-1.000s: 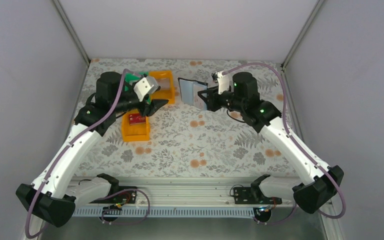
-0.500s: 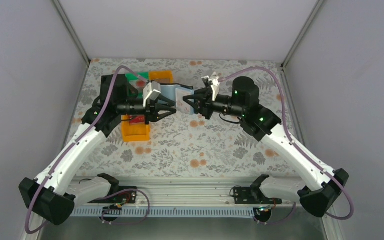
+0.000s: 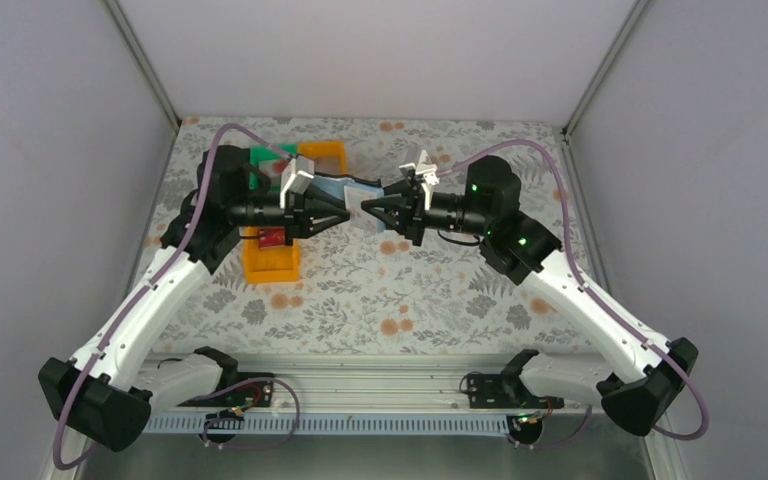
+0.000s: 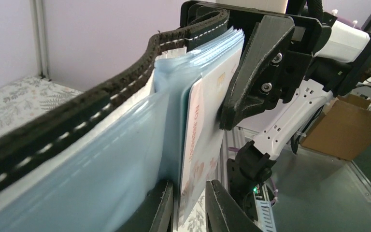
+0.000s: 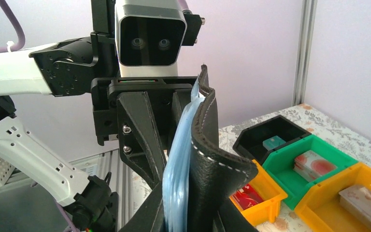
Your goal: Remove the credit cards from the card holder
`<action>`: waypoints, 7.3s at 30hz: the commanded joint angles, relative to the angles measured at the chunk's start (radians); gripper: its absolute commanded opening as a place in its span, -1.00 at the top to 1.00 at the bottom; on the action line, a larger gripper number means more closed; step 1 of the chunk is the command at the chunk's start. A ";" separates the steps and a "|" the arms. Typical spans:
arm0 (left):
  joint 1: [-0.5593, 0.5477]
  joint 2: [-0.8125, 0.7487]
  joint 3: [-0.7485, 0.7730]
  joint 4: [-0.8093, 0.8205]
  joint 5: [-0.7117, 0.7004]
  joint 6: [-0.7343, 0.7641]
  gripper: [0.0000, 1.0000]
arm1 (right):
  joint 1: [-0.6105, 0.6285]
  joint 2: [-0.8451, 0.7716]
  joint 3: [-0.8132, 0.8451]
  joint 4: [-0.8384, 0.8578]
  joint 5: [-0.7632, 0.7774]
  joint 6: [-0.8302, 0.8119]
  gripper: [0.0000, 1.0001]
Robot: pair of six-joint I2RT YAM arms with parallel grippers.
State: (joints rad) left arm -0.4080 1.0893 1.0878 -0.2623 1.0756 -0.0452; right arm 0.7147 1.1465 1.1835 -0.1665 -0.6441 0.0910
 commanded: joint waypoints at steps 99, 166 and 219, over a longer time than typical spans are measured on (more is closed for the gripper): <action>0.017 -0.038 -0.081 0.084 0.096 -0.052 0.95 | -0.141 -0.027 -0.083 -0.117 -0.353 -0.150 0.55; 0.304 -0.191 -0.304 0.162 -0.095 -0.293 0.95 | -0.443 0.172 -0.269 -0.134 -0.250 0.139 0.92; 0.273 -0.221 -0.568 0.924 -0.032 -0.783 0.95 | 0.002 0.452 0.343 -0.142 -0.383 -0.049 0.56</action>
State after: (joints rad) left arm -0.1287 0.8761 0.5102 0.6491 1.0302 -0.8551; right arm 0.6971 1.6100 1.4948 -0.2916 -0.9722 0.0582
